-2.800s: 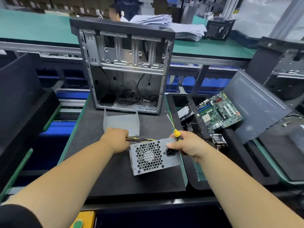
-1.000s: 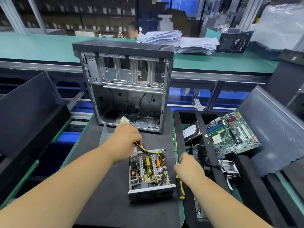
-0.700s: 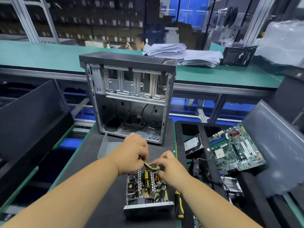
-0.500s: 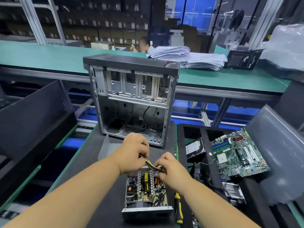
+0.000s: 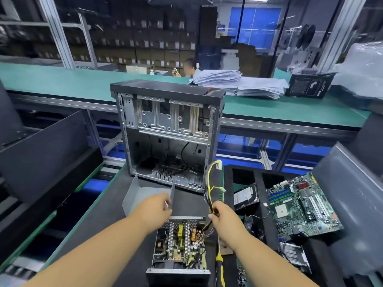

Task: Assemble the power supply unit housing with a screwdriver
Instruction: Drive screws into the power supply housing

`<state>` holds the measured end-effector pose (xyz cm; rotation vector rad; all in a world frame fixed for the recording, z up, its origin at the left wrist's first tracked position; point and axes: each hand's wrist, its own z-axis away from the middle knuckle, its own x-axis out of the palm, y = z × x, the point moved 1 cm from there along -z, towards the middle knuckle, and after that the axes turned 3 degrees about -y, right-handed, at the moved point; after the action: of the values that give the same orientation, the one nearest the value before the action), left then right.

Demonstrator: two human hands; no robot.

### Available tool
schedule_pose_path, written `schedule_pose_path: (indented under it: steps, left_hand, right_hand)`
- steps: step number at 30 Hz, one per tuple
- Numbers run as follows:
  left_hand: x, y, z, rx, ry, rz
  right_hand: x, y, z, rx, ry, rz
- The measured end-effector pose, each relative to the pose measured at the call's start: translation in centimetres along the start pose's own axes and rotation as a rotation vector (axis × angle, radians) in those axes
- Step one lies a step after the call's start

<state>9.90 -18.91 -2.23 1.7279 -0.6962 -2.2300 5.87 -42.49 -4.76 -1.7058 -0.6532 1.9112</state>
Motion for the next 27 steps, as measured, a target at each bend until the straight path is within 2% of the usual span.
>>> schedule_pose_path:
  steps: [3,10,14,18,27]
  left_hand:
    - [0.6,-0.9,0.1,0.074,-0.072,-0.072]
    - [0.3,-1.6,-0.3,0.172,-0.109,-0.120]
    - [0.0,-2.2,-0.7,0.205,-0.159,-0.110]
    - [-0.2,-3.2,-1.1,0.224,-0.280,-0.007]
    - [-0.7,-3.8,-1.6,0.316,-0.372,0.113]
  right_hand:
    - [-0.3,0.0,-1.4,0.012,-0.060,0.045]
    - [-0.4,-0.5,-2.9,0.003,-0.244,0.203]
    - [-0.2,-1.4,-3.4,0.050,-0.352,0.120]
    - [-0.4,-2.0,-3.8,0.132,-0.443,0.097]
    - [1.4,-4.1,-4.9,0.223,-0.364,0.075]
